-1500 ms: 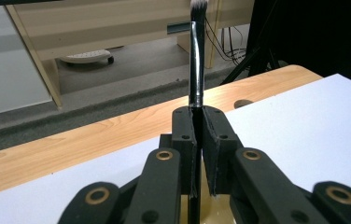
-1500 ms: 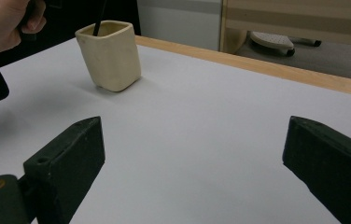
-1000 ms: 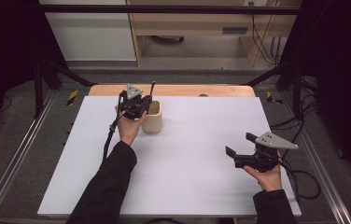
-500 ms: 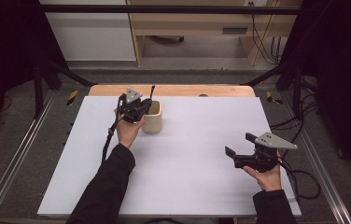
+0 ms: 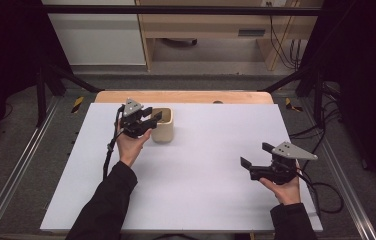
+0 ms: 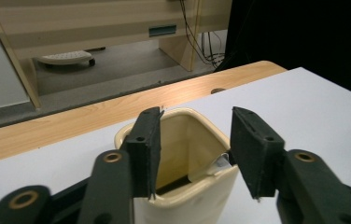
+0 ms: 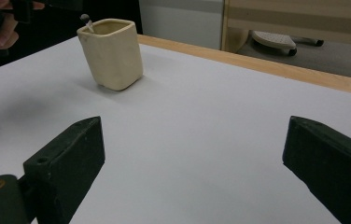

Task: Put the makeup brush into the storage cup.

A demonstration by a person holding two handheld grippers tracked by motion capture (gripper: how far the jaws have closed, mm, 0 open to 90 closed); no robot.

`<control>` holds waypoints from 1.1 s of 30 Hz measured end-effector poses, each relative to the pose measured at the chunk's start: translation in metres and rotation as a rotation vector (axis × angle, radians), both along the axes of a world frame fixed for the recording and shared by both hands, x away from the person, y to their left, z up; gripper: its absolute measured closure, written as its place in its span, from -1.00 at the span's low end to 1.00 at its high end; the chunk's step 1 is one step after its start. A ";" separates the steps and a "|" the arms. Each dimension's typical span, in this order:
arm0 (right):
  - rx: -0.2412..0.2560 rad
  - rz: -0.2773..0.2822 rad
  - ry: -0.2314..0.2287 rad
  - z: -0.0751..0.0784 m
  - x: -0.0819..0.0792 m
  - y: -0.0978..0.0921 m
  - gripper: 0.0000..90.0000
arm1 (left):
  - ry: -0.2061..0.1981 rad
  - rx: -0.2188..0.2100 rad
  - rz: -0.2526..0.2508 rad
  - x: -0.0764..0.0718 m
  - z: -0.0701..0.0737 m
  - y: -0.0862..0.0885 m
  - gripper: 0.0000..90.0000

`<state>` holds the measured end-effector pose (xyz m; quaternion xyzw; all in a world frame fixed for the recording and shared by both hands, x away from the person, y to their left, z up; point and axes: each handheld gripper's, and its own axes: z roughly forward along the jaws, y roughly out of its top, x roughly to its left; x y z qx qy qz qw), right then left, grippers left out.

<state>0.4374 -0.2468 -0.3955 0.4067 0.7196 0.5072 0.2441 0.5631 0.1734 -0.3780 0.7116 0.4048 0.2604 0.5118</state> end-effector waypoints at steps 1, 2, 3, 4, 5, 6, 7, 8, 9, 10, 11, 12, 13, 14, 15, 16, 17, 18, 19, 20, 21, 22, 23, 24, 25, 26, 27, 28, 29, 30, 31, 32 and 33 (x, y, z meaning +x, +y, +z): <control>-0.001 0.002 -0.002 0.000 0.000 0.000 -0.87 | 0.003 0.001 -0.005 -0.003 0.001 0.002 0.11; -0.002 0.004 -0.003 0.000 0.000 0.000 -0.87 | 0.001 0.002 -0.012 -0.005 0.003 0.004 0.07; 0.000 0.004 -0.004 0.000 0.000 0.000 -0.87 | -0.004 0.004 -0.023 -0.008 0.004 0.006 0.05; 0.002 0.004 -0.002 0.000 0.000 0.001 -0.87 | -0.011 0.005 -0.031 -0.011 0.005 0.008 0.02; 0.002 0.004 -0.002 0.000 0.000 0.001 -0.87 | -0.011 0.005 -0.031 -0.011 0.005 0.008 -0.02; 0.003 0.005 -0.004 0.000 0.000 0.000 -0.87 | -0.020 0.011 -0.046 -0.017 0.006 0.012 -0.06; 0.004 0.004 -0.004 0.000 0.000 0.000 -0.87 | -0.023 0.014 -0.053 -0.020 0.007 0.014 -0.08; 0.006 0.002 -0.006 0.000 0.000 0.000 -0.87 | -0.027 0.017 -0.059 -0.022 0.008 0.016 -0.11; 0.006 0.002 -0.006 0.000 0.000 0.000 -0.87 | -0.027 0.017 -0.059 -0.022 0.008 0.016 -0.14; 0.005 0.002 -0.007 0.000 0.000 0.000 -0.87 | -0.029 0.024 -0.067 -0.025 0.008 0.018 -0.14; 0.004 0.001 -0.008 0.000 0.000 0.000 -0.87 | -0.029 0.025 -0.075 -0.028 0.009 0.019 -0.15; 0.003 0.000 -0.008 0.000 0.000 0.000 -0.87 | -0.030 0.024 -0.084 -0.030 0.009 0.020 -0.22; 0.003 0.000 -0.008 0.000 0.000 0.000 -0.87 | -0.031 0.024 -0.087 -0.032 0.009 0.022 -0.22; 0.004 0.000 -0.007 0.000 0.000 0.000 -0.87 | -0.033 0.021 -0.093 -0.038 0.010 0.024 -0.26; 0.004 0.000 -0.007 0.000 0.000 0.000 -0.87 | -0.033 0.021 -0.093 -0.038 0.010 0.024 -0.30; 0.003 0.000 -0.008 0.000 0.000 0.000 -0.87 | -0.033 0.014 -0.095 -0.040 0.010 0.026 -0.34; 0.003 0.000 -0.009 0.000 0.000 0.000 -0.87 | -0.031 0.009 -0.100 -0.044 0.011 0.028 -0.37; 0.005 0.000 -0.008 0.000 -0.001 0.000 -0.87 | -0.034 0.011 -0.101 -0.046 0.011 0.029 -0.39; 0.005 0.000 -0.008 0.000 -0.001 0.000 -0.87 | -0.034 0.011 -0.101 -0.046 0.011 0.029 -0.42; 0.003 0.002 -0.011 0.001 -0.001 -0.001 -0.87 | -0.035 0.025 -0.105 -0.050 0.011 0.031 -0.44; 0.003 0.002 -0.011 0.001 -0.001 -0.001 -0.87 | -0.035 0.025 -0.105 -0.050 0.011 0.031 -0.46; 0.005 0.000 -0.011 0.001 -0.001 -0.001 -0.87 | -0.033 0.037 -0.117 -0.054 0.010 0.033 -0.47; 0.006 0.000 -0.012 0.001 -0.001 -0.001 -0.88 | -0.029 0.037 -0.126 -0.057 0.010 0.035 -0.50; 0.006 0.000 -0.013 0.001 -0.001 -0.001 -0.88 | -0.029 0.037 -0.126 -0.057 0.010 0.035 -0.52; 0.006 0.000 -0.013 0.001 -0.001 -0.001 -0.88 | -0.030 0.038 -0.129 -0.059 0.009 0.036 -0.52; 0.006 0.000 -0.012 0.001 -0.001 -0.001 -0.88 | -0.030 0.042 -0.131 -0.061 0.009 0.038 -0.54; 0.005 -0.001 -0.011 0.001 -0.001 -0.001 -0.88 | -0.031 0.044 -0.136 -0.066 0.007 0.041 -0.55; 0.003 0.000 -0.011 0.001 -0.001 -0.001 -0.88 | -0.028 0.045 -0.137 -0.068 0.007 0.042 -0.57; 0.003 0.000 -0.011 0.001 -0.001 -0.001 -0.88 | -0.028 0.045 -0.137 -0.068 0.007 0.042 -0.59; 0.003 -0.001 -0.012 0.001 -0.001 -0.001 -0.88 | -0.026 0.052 -0.137 -0.071 0.005 0.044 -0.60; 0.003 -0.001 -0.012 0.001 -0.001 -0.001 -0.88 | -0.026 0.052 -0.137 -0.071 0.005 0.044 -0.61; 0.004 -0.003 -0.011 0.001 -0.002 -0.001 -0.88 | -0.024 0.053 -0.135 -0.075 0.004 0.047 -0.62; 0.005 -0.004 -0.014 0.001 -0.002 -0.002 -0.88 | -0.023 0.052 -0.132 -0.077 0.003 0.049 -0.64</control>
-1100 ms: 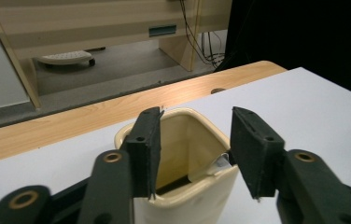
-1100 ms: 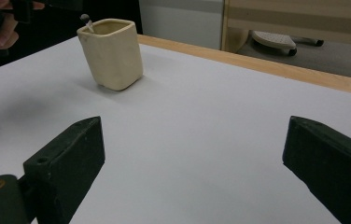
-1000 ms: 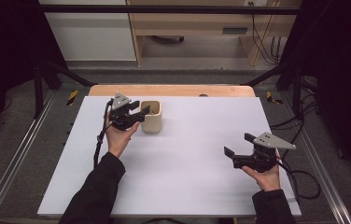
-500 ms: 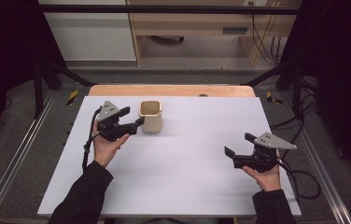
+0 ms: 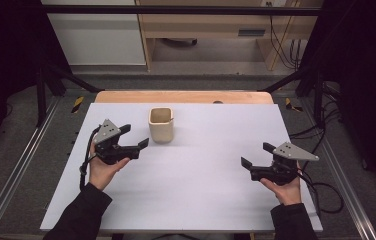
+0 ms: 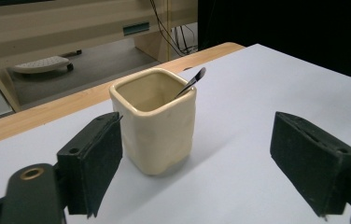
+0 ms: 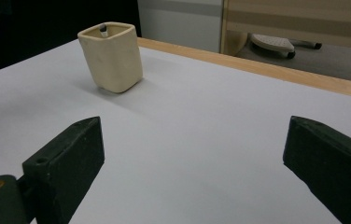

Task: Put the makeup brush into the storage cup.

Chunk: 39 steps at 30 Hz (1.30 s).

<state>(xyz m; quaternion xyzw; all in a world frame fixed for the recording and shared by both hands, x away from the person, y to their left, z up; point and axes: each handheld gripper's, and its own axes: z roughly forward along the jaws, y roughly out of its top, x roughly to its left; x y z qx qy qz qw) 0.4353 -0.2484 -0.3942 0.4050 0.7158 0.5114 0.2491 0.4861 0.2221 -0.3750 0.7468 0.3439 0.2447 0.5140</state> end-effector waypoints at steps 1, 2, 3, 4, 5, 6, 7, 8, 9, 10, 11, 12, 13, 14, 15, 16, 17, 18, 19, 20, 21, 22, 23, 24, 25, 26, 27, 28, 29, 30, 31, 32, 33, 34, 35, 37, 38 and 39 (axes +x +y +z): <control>0.001 -0.001 0.001 0.000 0.000 0.000 -0.88 | 0.001 -0.001 0.003 -0.002 -0.001 0.001 -0.66; 0.000 -0.001 0.000 0.000 0.000 0.000 -0.88 | 0.005 -0.003 0.005 -0.003 -0.001 0.002 -0.69; 0.000 -0.002 0.000 0.000 0.000 0.000 -0.88 | 0.007 -0.004 0.007 -0.005 -0.002 0.003 -0.73; -0.001 -0.002 0.001 0.000 0.000 0.000 -0.88 | 0.009 0.000 0.010 -0.007 -0.003 0.005 -0.76; -0.003 0.000 0.000 0.000 0.000 0.000 -0.88 | 0.010 0.001 0.011 -0.008 -0.004 0.006 -0.77; -0.005 0.002 0.001 0.000 0.000 0.000 -0.88 | 0.012 0.003 0.013 -0.010 -0.005 0.007 -0.78; -0.006 0.003 0.001 -0.001 0.000 0.000 -0.88 | 0.012 0.003 0.013 -0.010 -0.005 0.007 -0.79; -0.006 0.003 0.001 -0.001 0.000 0.000 -0.88 | 0.014 0.000 0.013 -0.011 -0.005 0.008 -0.79; -0.007 0.003 0.001 -0.001 -0.001 0.000 -0.88 | 0.017 -0.012 0.014 -0.014 -0.007 0.011 -0.81; -0.007 0.003 0.001 -0.001 -0.001 0.000 -0.88 | 0.017 -0.012 0.014 -0.014 -0.007 0.011 -0.81; -0.006 0.001 0.001 -0.001 -0.001 0.000 -0.88 | 0.017 -0.014 0.013 -0.017 -0.009 0.014 -0.81; -0.006 0.001 0.001 -0.001 -0.001 0.000 -0.88 | 0.017 -0.014 0.013 -0.017 -0.009 0.014 -0.81; -0.006 0.000 0.002 -0.001 -0.001 0.000 -0.88 | 0.016 -0.013 0.017 -0.020 -0.011 0.016 -0.81; -0.006 0.000 0.002 -0.001 -0.001 0.000 -0.88 | 0.016 -0.013 0.017 -0.020 -0.011 0.016 -0.82; -0.004 -0.002 0.003 -0.001 -0.001 0.000 -0.88 | 0.019 -0.011 0.028 -0.022 -0.015 0.019 -0.82; -0.004 -0.002 0.003 -0.001 -0.001 0.000 -0.88 | 0.019 -0.011 0.028 -0.022 -0.015 0.019 -0.82; -0.005 0.000 0.004 -0.002 -0.001 0.001 -0.88 | 0.027 -0.012 0.037 -0.024 -0.018 0.023 -0.82; -0.005 0.000 0.004 -0.002 -0.001 0.001 -0.88 | 0.029 -0.012 0.041 -0.025 -0.020 0.024 -0.83; -0.007 0.000 0.005 -0.002 -0.002 0.001 -0.88 | 0.031 -0.011 0.045 -0.025 -0.021 0.026 -0.83; -0.007 -0.001 0.005 -0.002 -0.002 0.001 -0.88 | 0.031 -0.011 0.045 -0.025 -0.021 0.026 -0.83; -0.005 -0.001 0.007 -0.002 -0.002 0.001 -0.88 | 0.034 -0.015 0.051 -0.027 -0.022 0.030 -0.83; -0.005 -0.001 0.007 -0.002 -0.002 0.001 -0.88 | 0.034 -0.015 0.051 -0.027 -0.022 0.030 -0.83; -0.008 -0.001 0.008 -0.002 -0.002 0.000 -0.88 | 0.037 -0.021 0.054 -0.028 -0.023 0.031 -0.83; -0.008 -0.001 0.009 -0.003 -0.002 0.000 -0.88 | 0.037 -0.017 0.057 -0.029 -0.024 0.033 -0.83; -0.008 -0.002 0.008 -0.003 -0.002 0.000 -0.88 | 0.039 -0.019 0.060 -0.030 -0.026 0.035 -0.83; -0.009 -0.003 0.011 -0.003 -0.002 0.000 -0.88 | 0.039 -0.019 0.060 -0.030 -0.026 0.035 -0.83; -0.008 -0.003 0.012 -0.003 -0.002 0.000 -0.88 | 0.039 -0.018 0.065 -0.033 -0.029 0.038 -0.83; -0.011 -0.005 0.010 -0.004 -0.002 0.000 -0.88 | 0.038 -0.017 0.066 -0.034 -0.030 0.039 -0.83; -0.013 -0.005 0.009 -0.004 -0.002 0.000 -0.88 | 0.038 -0.017 0.066 -0.034 -0.030 0.039 -0.83; -0.014 -0.006 0.009 -0.004 -0.002 0.000 -0.88 | 0.038 -0.015 0.066 -0.036 -0.031 0.041 -0.83; -0.015 -0.006 0.010 -0.004 -0.002 0.000 -0.88 | 0.039 -0.016 0.067 -0.037 -0.033 0.045 -0.82; -0.015 -0.006 0.010 -0.004 -0.002 0.000 -0.88 | 0.039 -0.016 0.067 -0.037 -0.033 0.045 -0.82; -0.016 -0.006 0.011 -0.005 -0.002 0.000 -0.88 | 0.042 -0.017 0.064 -0.038 -0.034 0.047 -0.82; -0.014 -0.004 0.012 -0.005 -0.002 0.001 -0.88 | 0.043 -0.021 0.065 -0.038 -0.035 0.049 -0.82; -0.021 -0.005 0.014 -0.005 -0.002 0.001 -0.88 | 0.043 -0.021 0.071 -0.039 -0.037 0.051 -0.82; -0.023 -0.007 0.017 -0.006 -0.002 0.002 -0.89 | 0.040 -0.020 0.075 -0.039 -0.037 0.053 -0.82; -0.026 -0.008 0.016 -0.006 -0.002 0.001 -0.89 | 0.041 -0.024 0.076 -0.039 -0.037 0.054 -0.83; -0.027 -0.009 0.017 -0.006 -0.002 0.001 -0.89 | 0.039 -0.019 0.079 -0.040 -0.037 0.055 -0.83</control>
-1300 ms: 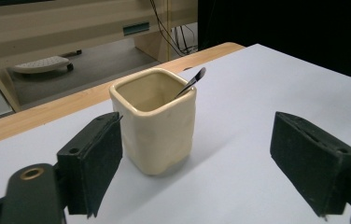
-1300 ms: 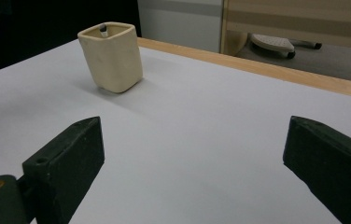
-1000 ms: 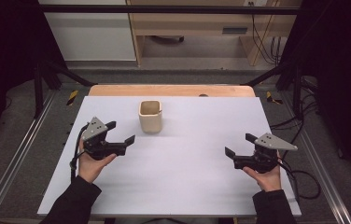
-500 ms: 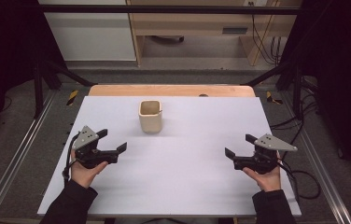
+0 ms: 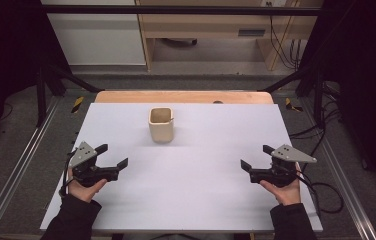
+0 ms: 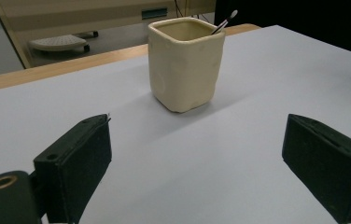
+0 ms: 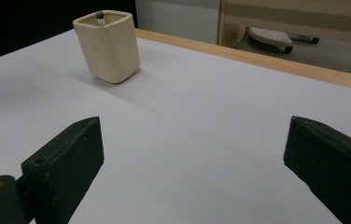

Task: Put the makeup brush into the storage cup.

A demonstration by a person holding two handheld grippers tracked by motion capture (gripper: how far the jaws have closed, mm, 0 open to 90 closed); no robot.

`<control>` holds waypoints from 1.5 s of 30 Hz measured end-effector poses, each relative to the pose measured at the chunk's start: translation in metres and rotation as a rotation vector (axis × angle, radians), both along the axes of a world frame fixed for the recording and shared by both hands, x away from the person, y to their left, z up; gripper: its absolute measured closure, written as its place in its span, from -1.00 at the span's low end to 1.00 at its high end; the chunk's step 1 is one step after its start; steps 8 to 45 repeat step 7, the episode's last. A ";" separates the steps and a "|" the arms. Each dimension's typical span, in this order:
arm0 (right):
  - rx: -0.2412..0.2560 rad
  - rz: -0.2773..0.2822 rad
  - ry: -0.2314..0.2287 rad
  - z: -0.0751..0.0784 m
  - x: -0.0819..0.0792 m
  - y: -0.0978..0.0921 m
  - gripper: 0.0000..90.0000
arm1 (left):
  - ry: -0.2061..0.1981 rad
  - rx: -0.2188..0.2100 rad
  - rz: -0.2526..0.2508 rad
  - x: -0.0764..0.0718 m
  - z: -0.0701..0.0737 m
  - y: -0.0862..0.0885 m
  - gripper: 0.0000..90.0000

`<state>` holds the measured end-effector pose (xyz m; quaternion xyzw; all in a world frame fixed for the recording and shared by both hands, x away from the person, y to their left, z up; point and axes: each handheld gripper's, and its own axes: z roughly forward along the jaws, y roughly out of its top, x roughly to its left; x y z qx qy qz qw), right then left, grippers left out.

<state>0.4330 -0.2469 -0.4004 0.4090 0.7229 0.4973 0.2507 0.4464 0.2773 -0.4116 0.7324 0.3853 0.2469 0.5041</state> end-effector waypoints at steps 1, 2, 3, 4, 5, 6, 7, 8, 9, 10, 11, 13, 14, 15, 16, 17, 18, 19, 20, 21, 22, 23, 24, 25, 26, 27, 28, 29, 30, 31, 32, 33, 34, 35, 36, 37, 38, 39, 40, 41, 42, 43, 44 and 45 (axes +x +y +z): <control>0.000 0.000 -0.001 0.000 0.000 0.000 -0.88 | -0.002 -0.008 0.003 -0.001 0.000 0.001 -0.83; 0.000 -0.001 -0.001 0.000 0.000 0.000 -0.88 | -0.001 -0.011 0.001 -0.001 0.000 0.001 -0.83; 0.000 -0.001 -0.001 0.000 0.000 0.000 -0.88 | -0.001 -0.011 0.001 -0.001 0.000 0.001 -0.83; 0.002 0.000 0.000 -0.001 0.000 -0.001 -0.88 | -0.004 -0.010 0.005 -0.003 -0.001 0.003 -0.83; 0.002 0.000 0.000 -0.001 0.000 -0.001 -0.88 | -0.004 -0.010 0.005 -0.003 -0.001 0.003 -0.83; 0.003 0.000 0.002 0.000 -0.001 -0.002 -0.88 | 0.000 -0.009 0.002 -0.003 -0.002 0.003 -0.83; 0.003 -0.002 0.001 0.000 -0.001 -0.002 -0.88 | 0.000 -0.009 0.002 -0.003 -0.002 0.003 -0.83; 0.003 -0.002 0.001 0.000 -0.001 -0.002 -0.88 | 0.000 -0.009 0.002 -0.003 -0.002 0.003 -0.83; 0.003 -0.002 0.001 0.000 -0.001 -0.002 -0.88 | 0.000 -0.009 0.002 -0.003 -0.002 0.003 -0.83; 0.003 -0.002 0.001 0.000 -0.001 -0.002 -0.88 | 0.000 -0.009 0.002 -0.003 -0.002 0.003 -0.83; 0.003 -0.002 0.001 0.000 -0.001 -0.002 -0.88 | 0.000 -0.009 0.002 -0.003 -0.002 0.003 -0.83; 0.003 -0.002 0.001 0.000 -0.001 -0.002 -0.88 | 0.000 -0.009 0.002 -0.003 -0.002 0.003 -0.83; 0.003 -0.002 0.001 0.000 -0.001 -0.002 -0.88 | 0.000 -0.009 0.002 -0.003 -0.002 0.003 -0.83; 0.003 -0.002 0.001 0.000 -0.001 -0.002 -0.88 | 0.000 -0.009 0.002 -0.003 -0.002 0.003 -0.83; 0.003 -0.002 0.001 0.000 -0.001 -0.002 -0.88 | 0.000 -0.009 0.002 -0.003 -0.002 0.003 -0.83; 0.003 -0.002 0.001 0.000 -0.001 -0.002 -0.88 | 0.000 -0.009 0.002 -0.003 -0.002 0.003 -0.83; 0.003 -0.002 0.001 0.000 -0.001 -0.002 -0.88 | 0.000 -0.009 0.002 -0.003 -0.002 0.003 -0.83; 0.003 -0.002 0.001 0.000 -0.001 -0.002 -0.88 | 0.000 -0.009 0.002 -0.003 -0.002 0.003 -0.83; 0.003 -0.002 0.001 0.000 -0.001 -0.002 -0.88 | 0.000 -0.009 0.002 -0.003 -0.002 0.003 -0.83; 0.003 -0.002 0.001 0.000 -0.001 -0.002 -0.88 | 0.000 -0.009 0.002 -0.003 -0.002 0.003 -0.83; 0.003 -0.002 0.001 0.000 -0.001 -0.002 -0.88 | 0.000 -0.009 0.002 -0.003 -0.002 0.003 -0.83; 0.003 -0.002 0.001 0.000 -0.001 -0.002 -0.88 | 0.000 -0.009 0.002 -0.003 -0.002 0.003 -0.83; 0.003 -0.002 0.001 0.000 -0.001 -0.002 -0.88 | 0.000 -0.009 0.002 -0.003 -0.002 0.003 -0.83; 0.003 -0.002 0.001 0.000 -0.001 -0.002 -0.88 | 0.000 -0.009 0.002 -0.003 -0.002 0.003 -0.83; 0.003 -0.002 0.001 0.000 -0.001 -0.002 -0.88 | 0.000 -0.009 0.002 -0.003 -0.002 0.003 -0.83; 0.003 -0.002 0.001 0.000 -0.001 -0.002 -0.88 | 0.000 -0.009 0.002 -0.003 -0.002 0.003 -0.83; 0.003 -0.002 0.001 0.000 -0.001 -0.002 -0.88 | 0.000 -0.009 0.002 -0.003 -0.002 0.003 -0.83; 0.003 -0.002 0.001 0.000 -0.001 -0.002 -0.88 | 0.000 -0.009 0.002 -0.003 -0.002 0.003 -0.83; 0.003 -0.002 0.001 0.000 -0.001 -0.002 -0.88 | 0.000 -0.009 0.002 -0.003 -0.002 0.003 -0.83; 0.003 -0.002 0.001 0.000 -0.001 -0.002 -0.88 | 0.000 -0.009 0.002 -0.003 -0.002 0.003 -0.83; 0.003 -0.002 0.001 0.000 -0.001 -0.002 -0.88 | 0.000 -0.009 0.002 -0.003 -0.002 0.003 -0.83; 0.003 -0.002 0.001 0.000 -0.001 -0.002 -0.88 | 0.000 -0.009 0.002 -0.003 -0.002 0.003 -0.83; 0.003 -0.002 0.001 0.000 -0.001 -0.002 -0.88 | 0.000 -0.009 0.002 -0.003 -0.002 0.003 -0.83; 0.003 -0.002 0.001 0.000 -0.001 -0.002 -0.88 | 0.000 -0.009 0.002 -0.003 -0.002 0.003 -0.83; 0.003 -0.002 0.001 0.000 -0.001 -0.002 -0.88 | 0.000 -0.009 0.002 -0.003 -0.002 0.003 -0.83; 0.003 -0.002 0.001 0.000 -0.001 -0.002 -0.88 | 0.000 -0.009 0.002 -0.003 -0.002 0.003 -0.83; 0.003 -0.002 0.001 0.000 -0.001 -0.002 -0.88 | 0.000 -0.009 0.002 -0.003 -0.002 0.003 -0.83; 0.003 -0.002 0.001 0.000 -0.001 -0.002 -0.88 | 0.000 -0.009 0.002 -0.003 -0.002 0.003 -0.83; 0.003 -0.002 0.001 0.000 -0.001 -0.002 -0.88 | 0.000 -0.009 0.002 -0.003 -0.002 0.003 -0.83; 0.003 -0.002 0.001 0.000 -0.001 -0.002 -0.88 | 0.000 -0.009 0.002 -0.003 -0.002 0.003 -0.83; 0.003 -0.002 0.001 0.000 -0.001 -0.002 -0.88 | 0.000 -0.009 0.002 -0.003 -0.002 0.003 -0.83; 0.003 -0.002 0.001 0.000 -0.001 -0.002 -0.88 | 0.000 -0.009 0.002 -0.003 -0.002 0.003 -0.83; 0.003 -0.002 0.001 0.000 -0.001 -0.002 -0.88 | 0.000 -0.009 0.002 -0.003 -0.002 0.003 -0.83; 0.003 -0.002 0.001 0.000 -0.001 -0.002 -0.88 | 0.000 -0.009 0.002 -0.003 -0.002 0.003 -0.83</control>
